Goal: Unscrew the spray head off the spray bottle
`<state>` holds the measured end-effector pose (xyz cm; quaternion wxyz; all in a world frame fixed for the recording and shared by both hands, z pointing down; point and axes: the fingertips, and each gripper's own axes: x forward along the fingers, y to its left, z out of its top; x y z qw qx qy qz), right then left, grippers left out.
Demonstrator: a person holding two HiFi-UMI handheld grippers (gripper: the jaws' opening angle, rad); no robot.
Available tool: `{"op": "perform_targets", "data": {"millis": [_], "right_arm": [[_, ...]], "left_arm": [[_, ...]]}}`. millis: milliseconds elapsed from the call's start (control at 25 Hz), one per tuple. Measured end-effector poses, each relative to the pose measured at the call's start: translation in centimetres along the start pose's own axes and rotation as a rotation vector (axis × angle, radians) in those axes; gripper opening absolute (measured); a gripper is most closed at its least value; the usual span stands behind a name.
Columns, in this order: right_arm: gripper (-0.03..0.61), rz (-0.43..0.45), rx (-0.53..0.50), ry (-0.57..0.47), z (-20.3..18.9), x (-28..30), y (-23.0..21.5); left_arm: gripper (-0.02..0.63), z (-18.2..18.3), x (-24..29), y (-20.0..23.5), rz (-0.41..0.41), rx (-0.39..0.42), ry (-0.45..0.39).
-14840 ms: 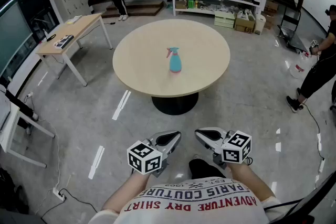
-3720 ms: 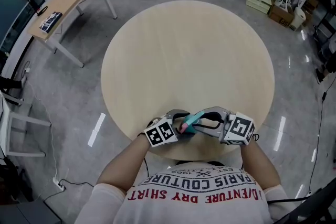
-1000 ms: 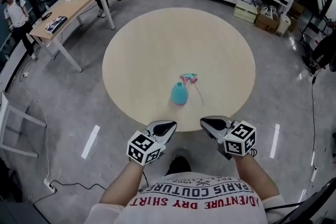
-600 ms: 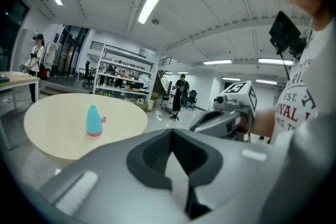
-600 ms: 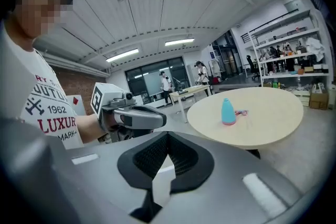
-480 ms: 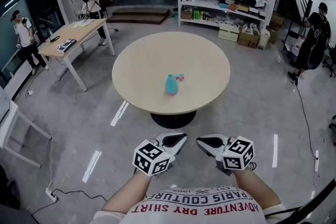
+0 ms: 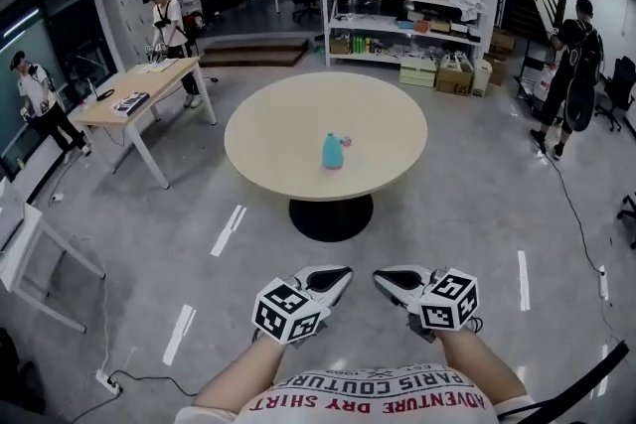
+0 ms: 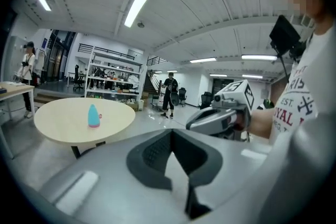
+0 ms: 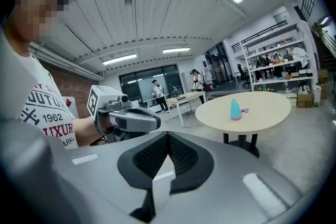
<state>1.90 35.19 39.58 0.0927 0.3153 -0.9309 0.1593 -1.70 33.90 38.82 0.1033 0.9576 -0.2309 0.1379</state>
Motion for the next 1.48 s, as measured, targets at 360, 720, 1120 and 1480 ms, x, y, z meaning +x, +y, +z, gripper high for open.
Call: {"op": "perform_targets", "data": {"millis": [360, 720, 1120, 1480], "right_arm": [[0.000, -0.038, -0.060, -0.009, -0.2, -0.6, 5.2], [0.000, -0.045, -0.063, -0.033, -0.4, -1.6, 5.9], [0.002, -0.051, -0.065, -0.048, 0.1, -2.4, 5.8], [0.002, -0.057, -0.082, -0.056, -0.1, -3.4, 6.1]], "left_arm": [[0.002, 0.1, -5.3, -3.7, 0.001, 0.064, -0.029], [0.002, -0.8, -5.7, -4.7, 0.009, 0.072, -0.020], [0.002, -0.6, -5.0, -5.0, 0.008, 0.079, -0.009], [0.002, -0.2, -4.5, -5.8, 0.003, 0.092, -0.013]]}}
